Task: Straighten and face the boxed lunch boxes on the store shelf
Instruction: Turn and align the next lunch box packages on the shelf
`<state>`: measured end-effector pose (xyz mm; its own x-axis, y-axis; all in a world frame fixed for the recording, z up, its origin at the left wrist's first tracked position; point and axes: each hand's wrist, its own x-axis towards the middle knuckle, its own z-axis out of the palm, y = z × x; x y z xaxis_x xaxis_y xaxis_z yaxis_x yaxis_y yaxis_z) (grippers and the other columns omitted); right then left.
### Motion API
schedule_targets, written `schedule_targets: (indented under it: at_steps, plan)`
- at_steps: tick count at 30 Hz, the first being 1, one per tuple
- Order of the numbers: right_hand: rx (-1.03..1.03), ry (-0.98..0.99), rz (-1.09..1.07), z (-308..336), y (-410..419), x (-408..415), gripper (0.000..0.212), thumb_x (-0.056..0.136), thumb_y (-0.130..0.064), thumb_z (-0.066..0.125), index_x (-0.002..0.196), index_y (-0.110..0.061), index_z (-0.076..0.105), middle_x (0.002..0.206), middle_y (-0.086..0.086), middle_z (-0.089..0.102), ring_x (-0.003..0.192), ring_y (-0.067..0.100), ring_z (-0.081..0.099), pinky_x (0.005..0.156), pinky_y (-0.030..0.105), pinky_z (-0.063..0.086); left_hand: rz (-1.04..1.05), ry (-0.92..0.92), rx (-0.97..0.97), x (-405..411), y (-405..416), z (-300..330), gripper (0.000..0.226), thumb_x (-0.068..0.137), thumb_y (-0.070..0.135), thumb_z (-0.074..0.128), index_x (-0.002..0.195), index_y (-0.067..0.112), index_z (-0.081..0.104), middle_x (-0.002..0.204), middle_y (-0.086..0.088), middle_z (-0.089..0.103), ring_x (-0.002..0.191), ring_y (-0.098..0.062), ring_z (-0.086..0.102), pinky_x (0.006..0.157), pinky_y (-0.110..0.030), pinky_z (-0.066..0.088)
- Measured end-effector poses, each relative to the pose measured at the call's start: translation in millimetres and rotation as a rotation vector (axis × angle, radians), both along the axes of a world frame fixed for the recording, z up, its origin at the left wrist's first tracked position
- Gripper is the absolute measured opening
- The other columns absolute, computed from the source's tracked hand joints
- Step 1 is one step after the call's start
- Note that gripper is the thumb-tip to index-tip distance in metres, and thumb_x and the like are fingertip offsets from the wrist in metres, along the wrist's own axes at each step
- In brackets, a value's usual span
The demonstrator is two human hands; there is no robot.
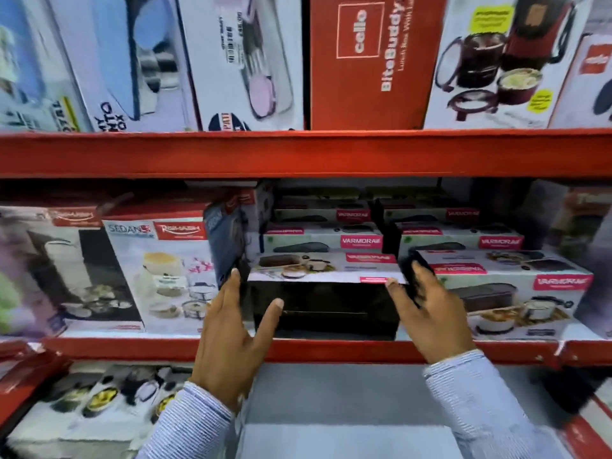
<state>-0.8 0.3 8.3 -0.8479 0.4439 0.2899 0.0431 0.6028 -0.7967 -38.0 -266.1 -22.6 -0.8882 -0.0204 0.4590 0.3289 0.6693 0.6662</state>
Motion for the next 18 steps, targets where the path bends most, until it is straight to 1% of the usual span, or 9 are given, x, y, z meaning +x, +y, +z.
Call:
schedule_targets:
  at_steps: [2, 5, 8, 10, 12, 13, 14, 16, 18]
  plan:
    - [-0.064, -0.083, -0.007, 6, -3, -8, 0.068, 0.087, -0.049, 0.057, 0.144, -0.015, 0.043, 0.146, 0.011, 0.052, 0.135, 0.028, 0.049, 0.113, 0.038, 0.036, -0.055, -0.075, 0.035, -9, -1, 6, 0.098, 0.078, 0.076, 0.043, 0.152, 0.011, 0.037, 0.150, -0.011, 0.054, 0.138, -0.029, 0.052, 0.113, -0.043, 0.043]
    - [-0.187, -0.129, 0.002, 15, -5, -13, 0.066, 0.088, -0.048, 0.056, 0.144, -0.015, 0.043, 0.149, 0.009, 0.048, 0.136, 0.026, 0.046, 0.111, 0.036, 0.033, -0.064, -0.182, 0.156, -19, 1, 13, 0.090, 0.080, 0.076, 0.044, 0.139, 0.009, 0.051, 0.121, -0.010, 0.072, 0.115, -0.029, 0.065, 0.095, -0.036, 0.048]
    - [-0.264, -0.086, -0.016, 20, -5, -9, 0.063, 0.087, -0.049, 0.056, 0.143, -0.020, 0.046, 0.146, 0.003, 0.052, 0.135, 0.025, 0.047, 0.111, 0.037, 0.036, -0.121, -0.190, 0.288, -20, -3, 19, 0.074, 0.083, 0.072, 0.049, 0.130, 0.017, 0.061, 0.108, 0.000, 0.076, 0.106, -0.020, 0.068, 0.098, -0.040, 0.052]
    - [-0.244, -0.035, -0.010, 24, -4, -2, 0.048, 0.089, -0.048, 0.054, 0.129, -0.023, 0.059, 0.129, -0.004, 0.064, 0.124, 0.024, 0.056, 0.096, 0.032, 0.047, -0.195, -0.176, 0.352, -18, -7, 23, 0.061, 0.083, 0.069, 0.049, 0.120, 0.025, 0.069, 0.104, 0.006, 0.078, 0.103, -0.015, 0.071, 0.095, -0.042, 0.055]
    - [-0.266, 0.065, 0.009, 29, -2, 5, 0.028, 0.089, -0.046, 0.053, 0.104, -0.026, 0.066, 0.104, -0.007, 0.071, 0.099, 0.013, 0.067, 0.070, 0.021, 0.048, -0.211, -0.159, 0.411, -15, -11, 26, 0.052, 0.083, 0.071, 0.049, 0.100, 0.030, 0.076, 0.084, 0.015, 0.078, 0.084, -0.002, 0.071, 0.079, -0.028, 0.057]
    - [-0.299, 0.111, 0.010, 31, -2, 8, 0.024, 0.089, -0.046, 0.055, 0.096, -0.026, 0.066, 0.097, -0.005, 0.071, 0.086, 0.008, 0.069, 0.063, 0.019, 0.048, -0.179, -0.130, 0.439, -14, -12, 28, 0.052, 0.082, 0.074, 0.050, 0.087, 0.028, 0.074, 0.071, 0.018, 0.074, 0.073, 0.003, 0.067, 0.070, -0.020, 0.053]
    - [-0.323, 0.142, 0.001, 33, -1, 10, 0.024, 0.087, -0.047, 0.056, 0.091, -0.025, 0.065, 0.092, -0.003, 0.071, 0.080, 0.007, 0.069, 0.061, 0.019, 0.049, -0.141, -0.108, 0.463, -14, -13, 30, 0.055, 0.079, 0.076, 0.050, 0.081, 0.025, 0.070, 0.065, 0.016, 0.071, 0.067, 0.001, 0.064, 0.065, -0.019, 0.049]
    - [-0.315, 0.159, -0.035, 32, 1, 11, 0.027, 0.083, -0.050, 0.061, 0.085, -0.023, 0.063, 0.090, -0.001, 0.072, 0.082, 0.012, 0.068, 0.068, 0.030, 0.054, -0.086, -0.102, 0.501, -13, -12, 33, 0.057, 0.077, 0.077, 0.054, 0.081, 0.022, 0.066, 0.070, 0.007, 0.071, 0.071, -0.011, 0.067, 0.067, -0.030, 0.052]
    - [-0.277, 0.174, -0.062, 28, 4, 10, 0.024, 0.082, -0.043, 0.066, 0.088, -0.019, 0.064, 0.090, -0.002, 0.071, 0.086, 0.016, 0.068, 0.077, 0.038, 0.056, -0.059, -0.084, 0.513, -13, -11, 34, 0.042, 0.083, 0.062, 0.062, 0.087, 0.021, 0.067, 0.080, 0.000, 0.075, 0.077, -0.019, 0.072, 0.073, -0.043, 0.060]
